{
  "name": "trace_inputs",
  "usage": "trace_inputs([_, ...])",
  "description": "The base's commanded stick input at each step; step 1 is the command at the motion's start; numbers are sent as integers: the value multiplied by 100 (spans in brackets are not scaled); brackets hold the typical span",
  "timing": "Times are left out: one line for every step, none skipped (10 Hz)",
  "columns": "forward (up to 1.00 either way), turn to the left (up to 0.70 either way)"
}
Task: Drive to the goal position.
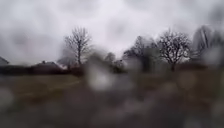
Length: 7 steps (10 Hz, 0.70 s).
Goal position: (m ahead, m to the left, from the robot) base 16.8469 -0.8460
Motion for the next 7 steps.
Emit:
trace_inputs([100, 0])
trace_inputs([100, 0])
trace_inputs([100, 0])
trace_inputs([100, 0])
trace_inputs([100, 0])
trace_inputs([100, 0])
trace_inputs([100, 0])
